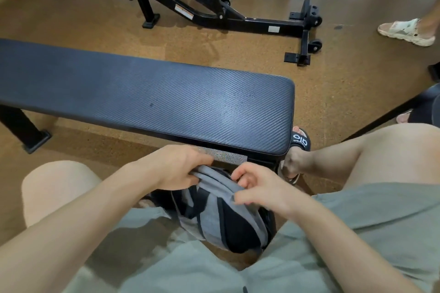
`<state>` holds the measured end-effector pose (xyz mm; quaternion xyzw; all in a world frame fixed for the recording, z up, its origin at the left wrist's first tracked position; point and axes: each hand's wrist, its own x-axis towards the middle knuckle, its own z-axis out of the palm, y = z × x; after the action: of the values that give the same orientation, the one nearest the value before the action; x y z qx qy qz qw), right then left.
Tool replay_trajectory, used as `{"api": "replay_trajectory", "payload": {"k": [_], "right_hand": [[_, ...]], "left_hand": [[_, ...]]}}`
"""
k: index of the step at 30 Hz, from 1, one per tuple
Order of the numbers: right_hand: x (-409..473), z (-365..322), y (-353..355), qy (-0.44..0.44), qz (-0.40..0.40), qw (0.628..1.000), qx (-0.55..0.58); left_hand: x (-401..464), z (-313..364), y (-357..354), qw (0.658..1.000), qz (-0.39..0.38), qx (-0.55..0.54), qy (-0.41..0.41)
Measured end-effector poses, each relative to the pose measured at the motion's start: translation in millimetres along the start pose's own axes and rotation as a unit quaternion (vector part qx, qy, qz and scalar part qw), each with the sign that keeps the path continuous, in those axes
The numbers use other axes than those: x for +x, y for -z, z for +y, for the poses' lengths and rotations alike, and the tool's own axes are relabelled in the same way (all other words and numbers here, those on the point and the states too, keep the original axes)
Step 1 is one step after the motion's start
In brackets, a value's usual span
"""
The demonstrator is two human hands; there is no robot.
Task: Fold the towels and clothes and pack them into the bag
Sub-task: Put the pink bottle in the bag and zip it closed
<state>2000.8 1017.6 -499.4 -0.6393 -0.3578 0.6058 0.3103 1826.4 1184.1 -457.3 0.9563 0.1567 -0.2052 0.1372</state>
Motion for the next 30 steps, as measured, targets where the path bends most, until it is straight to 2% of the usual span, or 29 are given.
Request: {"api": "replay_trajectory", "payload": {"k": [2, 4, 5, 8, 11, 14, 16, 21, 25, 27, 30], "right_hand": [[9, 10, 14, -0.075, 0.037, 0.994, 0.07], [18, 30, 28, -0.143, 0.118, 0.983, 0.01], [22, 40, 30, -0.172, 0.124, 0.977, -0.009], [32, 65, 21, -0.229, 0.042, 0.972, 0.027], [35, 70, 11, -0.218, 0.031, 0.975, -0.011], [32, 62, 8, -0.135, 0.064, 0.985, -0.083], [29, 59, 6, -0.109, 0.039, 0.989, -0.091], [23, 54, 6, -0.126, -0.084, 0.971, -0.184], [16, 54, 13, -0.134, -0.082, 0.94, -0.303], [14, 54, 14, -0.142, -0.089, 0.935, -0.313], [11, 53, 15, -0.193, -0.113, 0.945, -0.237]], "left_hand": [[-4, -8, -2, 1.0, 0.008, -0.007, 0.005], [-6, -10, -3, 1.0, 0.017, -0.002, 0.004], [-6, -9, -3, 1.0, 0.018, -0.001, 0.002], [-9, -7, -10, 1.0, 0.025, -0.008, -0.005], [-12, -7, -16, 0.999, 0.043, -0.002, -0.013], [-18, -3, -25, 0.998, 0.057, -0.004, -0.013], [-22, 0, -30, 0.998, 0.066, -0.007, -0.022], [-24, 6, -39, 0.997, 0.071, -0.008, -0.028], [-24, 8, -43, 0.997, 0.072, -0.005, -0.027], [-24, 9, -42, 0.997, 0.076, -0.009, -0.028], [-23, 10, -39, 0.995, 0.091, -0.009, -0.036]]}}
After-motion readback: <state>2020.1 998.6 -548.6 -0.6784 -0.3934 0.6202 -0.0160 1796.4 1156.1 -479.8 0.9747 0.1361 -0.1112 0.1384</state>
